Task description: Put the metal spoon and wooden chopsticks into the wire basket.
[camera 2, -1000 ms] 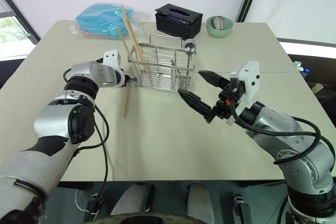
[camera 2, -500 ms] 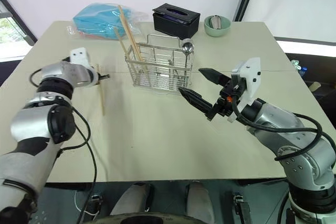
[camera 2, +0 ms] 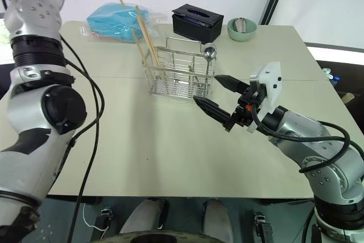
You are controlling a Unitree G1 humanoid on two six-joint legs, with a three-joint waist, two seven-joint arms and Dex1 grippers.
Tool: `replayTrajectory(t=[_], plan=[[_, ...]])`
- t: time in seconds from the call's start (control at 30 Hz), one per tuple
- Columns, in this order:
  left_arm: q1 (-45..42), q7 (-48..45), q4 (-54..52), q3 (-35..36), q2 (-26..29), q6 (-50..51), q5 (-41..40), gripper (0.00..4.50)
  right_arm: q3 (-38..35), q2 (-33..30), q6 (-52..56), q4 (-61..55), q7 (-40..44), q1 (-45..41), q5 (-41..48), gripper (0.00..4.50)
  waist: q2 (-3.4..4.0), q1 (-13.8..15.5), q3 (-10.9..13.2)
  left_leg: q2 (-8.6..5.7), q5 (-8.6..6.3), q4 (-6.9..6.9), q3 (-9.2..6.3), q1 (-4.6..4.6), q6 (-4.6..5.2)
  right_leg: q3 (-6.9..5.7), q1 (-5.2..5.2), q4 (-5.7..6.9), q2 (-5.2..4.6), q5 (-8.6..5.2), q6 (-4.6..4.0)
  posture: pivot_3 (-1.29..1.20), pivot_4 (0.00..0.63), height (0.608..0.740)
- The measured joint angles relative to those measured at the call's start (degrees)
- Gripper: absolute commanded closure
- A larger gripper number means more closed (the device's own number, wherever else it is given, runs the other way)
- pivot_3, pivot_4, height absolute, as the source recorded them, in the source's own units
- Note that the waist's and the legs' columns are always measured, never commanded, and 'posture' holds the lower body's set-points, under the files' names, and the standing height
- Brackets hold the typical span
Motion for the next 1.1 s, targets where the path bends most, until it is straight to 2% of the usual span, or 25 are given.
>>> replayTrajectory(t=[0.23, 0.33, 0.5, 0.67, 0.77, 0.97, 1.0, 1.1], plan=[[7.93, -5.83, -4.57, -6.72, -3.65, 1.64, 0.87, 4.43, -2.09, 0.11, 0.00, -2.27, -2.95, 2.55, 1.31, 0.00, -0.02, -0.38, 0.05, 0.05, 0.04, 0.08, -0.04, -0.02, 0.04, 0.01, -0.01, 0.05, 0.09, 0.02, -0.03, 0.00, 0.150, 0.657], [11.62, -7.32, -9.90, -9.69, -5.24, 0.40, 2.31, 4.43, -3.85, 0.10, -0.01, -3.08, -3.94, 4.15, 1.85, 0.00, -0.01, -0.49, 0.05, 0.04, 0.04, 0.03, -0.04, -0.01, 0.04, 0.02, 0.00, 0.02, 0.07, 0.02, -0.04, 0.00, 0.150, 0.657], [17.11, -7.91, -13.29, -13.88, -8.37, -4.66, 5.51, 4.43, -4.33, 0.09, -0.02, -3.15, -5.00, 4.27, 2.76, 0.00, -0.02, -0.39, 0.05, 0.03, 0.04, 0.05, -0.04, -0.03, 0.04, 0.04, 0.02, -0.02, 0.06, 0.02, -0.04, 0.00, 0.150, 0.657], [18.99, -6.09, -14.51, -14.68, -10.43, -6.99, 7.19, 4.43, -4.71, 0.07, -0.06, -3.15, -5.16, 4.31, 2.84, 0.00, -0.01, -0.19, 0.05, 0.05, 0.04, 0.05, -0.04, 0.00, 0.05, 0.04, 0.04, -0.01, 0.08, 0.02, -0.04, 0.00, 0.150, 0.657], [20.47, -5.72, -16.11, -15.18, -11.06, -7.43, 7.67, 3.35, -5.31, -0.07, -0.07, -3.11, -5.08, 4.39, 3.00, 0.00, -0.01, 0.00, 0.05, 0.05, 0.04, 0.07, -0.04, 0.02, 0.05, 0.03, 0.08, -0.01, 0.09, 0.02, -0.04, 0.00, 0.150, 0.657], [23.46, -5.00, -19.25, -15.52, -11.32, -6.34, 7.62, 0.27, -5.46, -0.07, -0.06, -2.68, -5.02, 3.58, 3.06, 0.00, -0.01, 0.07, 0.05, 0.04, 0.04, 0.07, -0.04, 0.01, 0.05, 0.03, 0.09, -0.02, 0.08, 0.02, -0.04, 0.00, 0.150, 0.657], [23.78, -4.78, -20.04, -15.60, -11.32, -6.10, 7.61, 0.09, -5.46, -0.07, -0.07, -2.48, -5.02, 3.20, 3.05, 0.00, -0.01, 0.07, 0.05, 0.04, 0.04, 0.07, -0.04, 0.01, 0.05, 0.03, 0.09, -0.02, 0.08, 0.02, -0.04, 0.00, 0.150, 0.657], [24.11, -4.30, -21.27, -15.61, -11.25, -5.35, 7.61, 0.09, -5.42, -0.06, -0.06, -2.31, -4.95, 2.72, 2.94, 0.00, -0.01, 0.07, 0.05, 0.04, 0.04, 0.07, -0.05, 0.01, 0.05, 0.03, 0.09, -0.02, 0.09, 0.02, -0.04, 0.00, 0.150, 0.657]])
